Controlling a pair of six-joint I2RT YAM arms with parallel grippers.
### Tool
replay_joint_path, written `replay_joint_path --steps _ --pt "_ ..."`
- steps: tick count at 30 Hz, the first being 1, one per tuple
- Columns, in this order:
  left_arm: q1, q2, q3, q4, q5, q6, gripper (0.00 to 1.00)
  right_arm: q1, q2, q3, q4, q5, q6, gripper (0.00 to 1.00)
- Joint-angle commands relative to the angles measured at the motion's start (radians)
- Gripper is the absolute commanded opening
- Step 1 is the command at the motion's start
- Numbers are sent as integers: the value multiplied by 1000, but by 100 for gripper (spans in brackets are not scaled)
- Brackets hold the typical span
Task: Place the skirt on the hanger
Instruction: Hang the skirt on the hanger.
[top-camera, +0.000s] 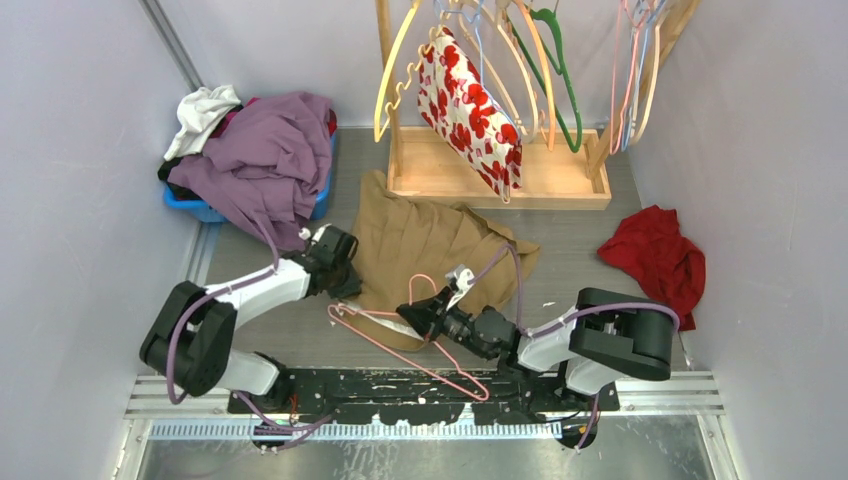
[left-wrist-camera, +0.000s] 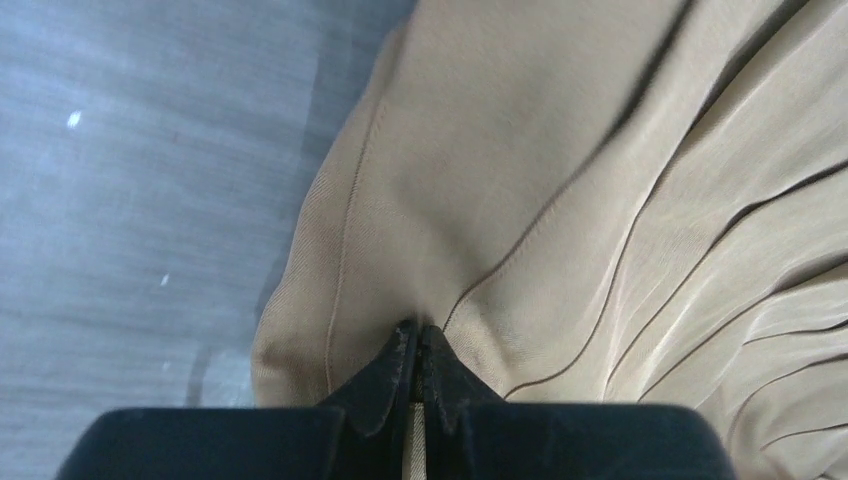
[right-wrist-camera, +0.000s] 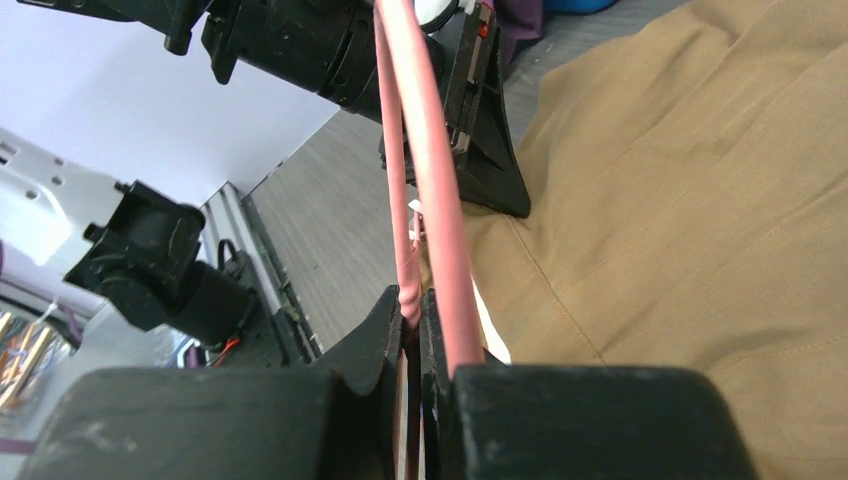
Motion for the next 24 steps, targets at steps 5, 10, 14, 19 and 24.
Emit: replay_joint_path --steps 5,10,14,19,24 --pt "108 123 99 84 36 155 9 -74 -56 98 -79 -131 -8 2" --pt "111 -55 82 60 89 235 34 -71 -239 147 -370 -232 -25 2" --pt "112 -220 62 -5 68 246 50 -66 -392 148 -562 -237 -32 2" --pt "111 -334 40 -100 68 219 53 -67 -507 158 -736 -194 -38 2" --pt "94 -413 -81 -133 130 137 65 -66 -627 133 -899 -145 -11 2"
